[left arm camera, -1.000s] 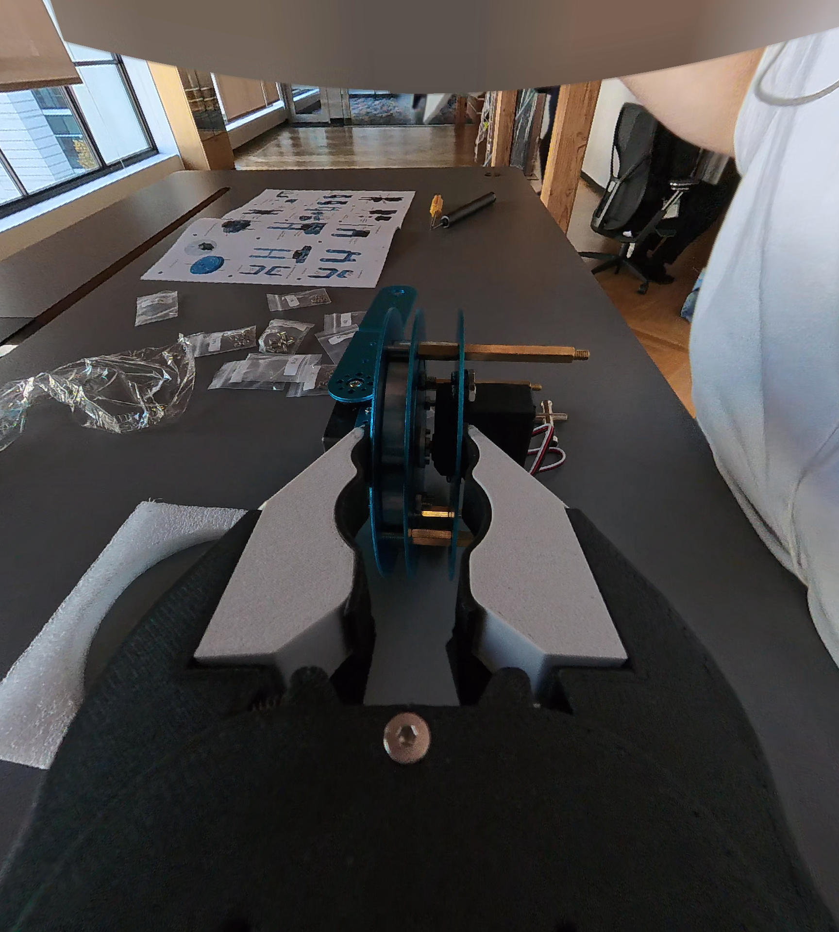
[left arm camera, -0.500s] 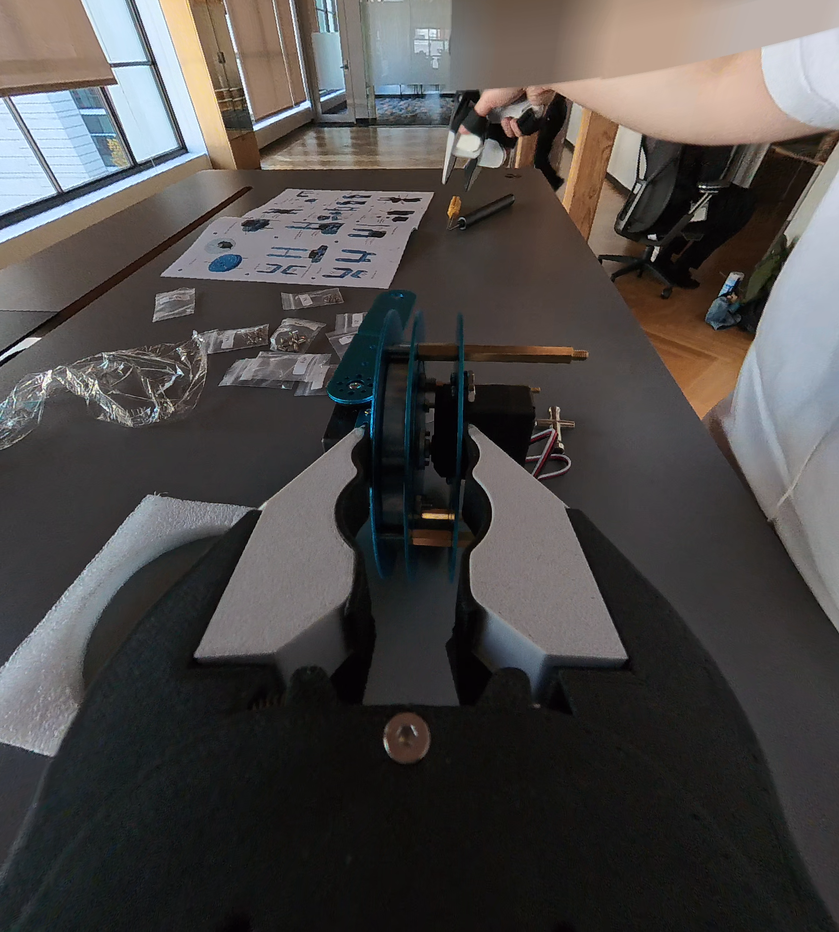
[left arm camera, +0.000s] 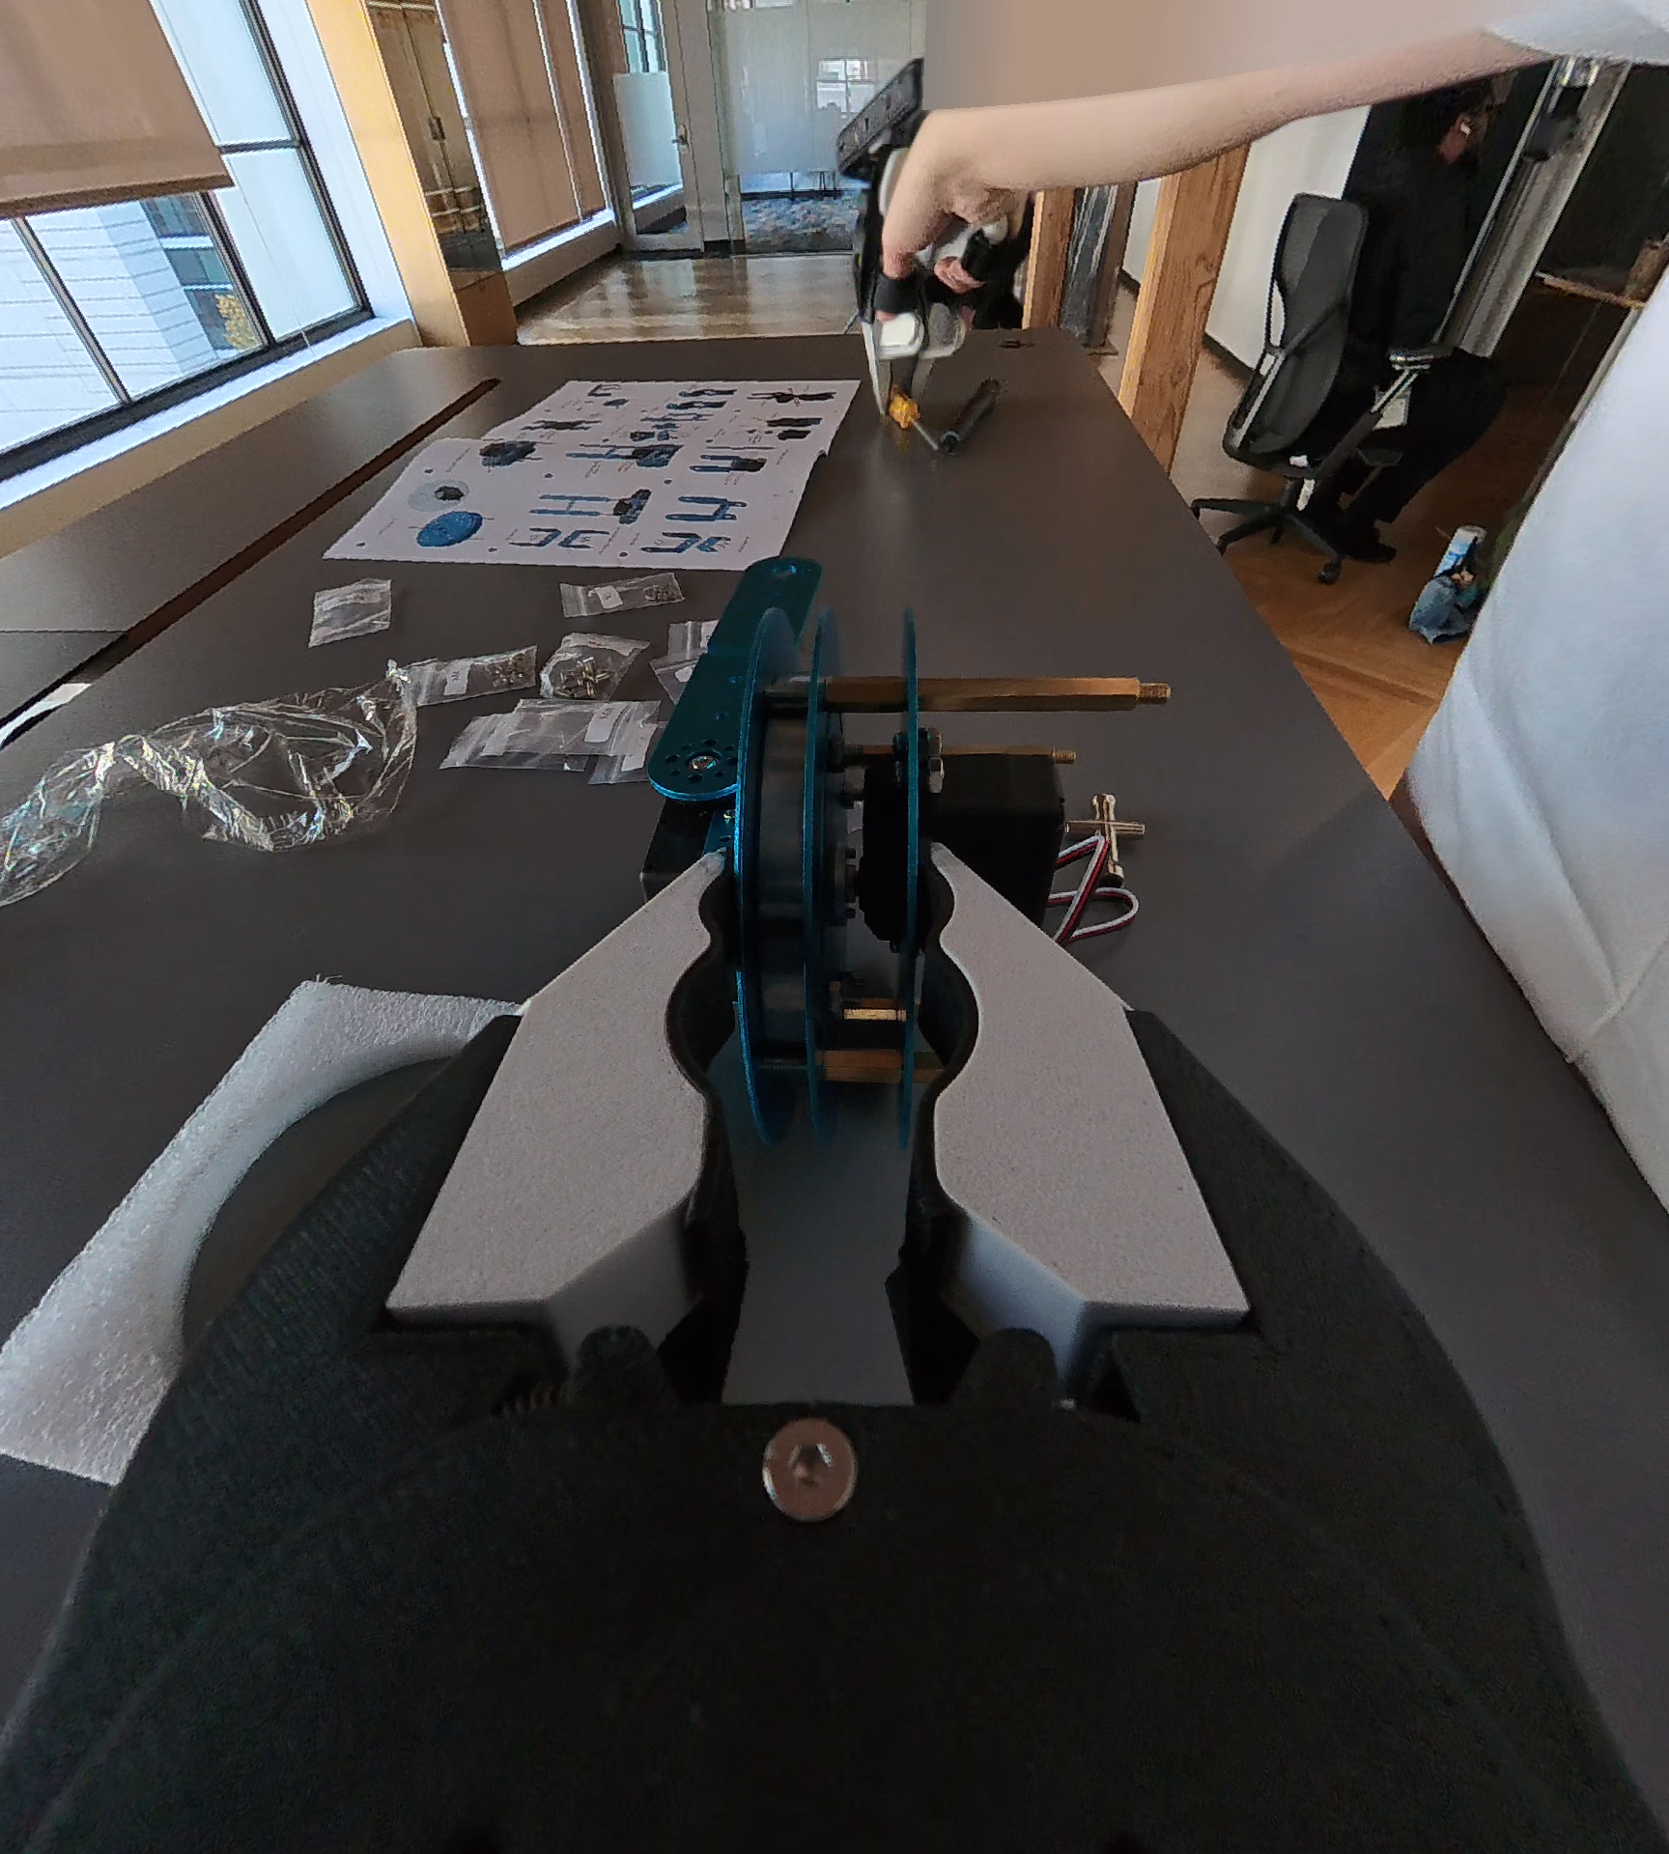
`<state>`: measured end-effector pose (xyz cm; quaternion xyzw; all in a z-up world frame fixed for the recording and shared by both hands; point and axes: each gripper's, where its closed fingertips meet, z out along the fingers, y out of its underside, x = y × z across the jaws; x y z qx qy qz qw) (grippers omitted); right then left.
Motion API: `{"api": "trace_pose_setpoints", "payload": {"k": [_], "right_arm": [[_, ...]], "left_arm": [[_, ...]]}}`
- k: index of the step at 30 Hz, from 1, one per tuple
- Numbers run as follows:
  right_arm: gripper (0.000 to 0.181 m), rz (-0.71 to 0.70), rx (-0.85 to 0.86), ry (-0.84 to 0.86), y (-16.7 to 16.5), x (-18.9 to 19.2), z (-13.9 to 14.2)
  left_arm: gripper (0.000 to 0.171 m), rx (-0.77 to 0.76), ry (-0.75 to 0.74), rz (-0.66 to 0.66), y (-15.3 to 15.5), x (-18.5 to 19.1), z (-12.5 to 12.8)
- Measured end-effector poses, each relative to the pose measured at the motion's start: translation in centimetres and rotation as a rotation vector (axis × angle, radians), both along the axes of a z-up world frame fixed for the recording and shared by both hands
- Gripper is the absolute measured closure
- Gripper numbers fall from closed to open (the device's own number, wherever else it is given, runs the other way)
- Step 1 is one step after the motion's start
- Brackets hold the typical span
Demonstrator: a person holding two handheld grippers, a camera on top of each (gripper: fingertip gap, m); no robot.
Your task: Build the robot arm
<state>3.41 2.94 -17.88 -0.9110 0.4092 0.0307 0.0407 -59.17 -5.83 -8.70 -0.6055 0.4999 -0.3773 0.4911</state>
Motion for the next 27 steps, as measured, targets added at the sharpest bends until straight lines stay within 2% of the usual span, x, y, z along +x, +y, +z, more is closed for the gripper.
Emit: {"api": "trace_pose_setpoints", "payload": {"k": [3, 6, 9, 12, 16, 21, 23, 25, 27], "right_arm": [[0.164, -0.098, 0.277, 0.083, 2.1, -0.1, 0.9], [0.164, -0.133, 0.512, 0.12, 3.1, 0.3, 2.2], [0.165, -0.15, 0.829, 0.191, 4.7, 0.2, 5.1], [0.165, -0.043, 1.103, 0.262, 5.0, -0.9, 8.5], [0.165, 0.139, 1.386, 0.26, 3.6, -3.7, 13.2], [0.165, 0.345, 1.613, 0.21, 1.0, -6.9, 17.6], [0.165, 0.432, 1.644, 0.166, 0.3, -8.1, 18.3], [0.165, 0.533, 1.606, 0.144, -0.2, -7.9, 16.7], [0.165, 0.499, 1.692, 0.292, -1.4, -6.4, 16.2]], "left_arm": [[0.139, -0.001, -0.006, 0.004, 0.0, -0.2, -0.1], [0.139, 0.004, 0.0, 0.003, 0.0, -0.3, -0.1], [0.139, 0.003, -0.002, 0.002, 0.0, -0.2, -0.1], [0.139, -0.005, -0.012, -0.002, 0.0, -0.2, -0.1], [0.139, -0.01, -0.02, -0.006, 0.0, -0.2, 0.0], [0.139, -0.014, -0.029, -0.004, 0.0, -0.2, 0.0], [0.139, -0.014, -0.027, -0.006, 0.0, -0.3, 0.0], [0.139, -0.005, -0.017, -0.006, 0.0, -0.3, -0.1], [0.139, -0.008, -0.018, -0.004, 0.0, -0.3, -0.1]]}}
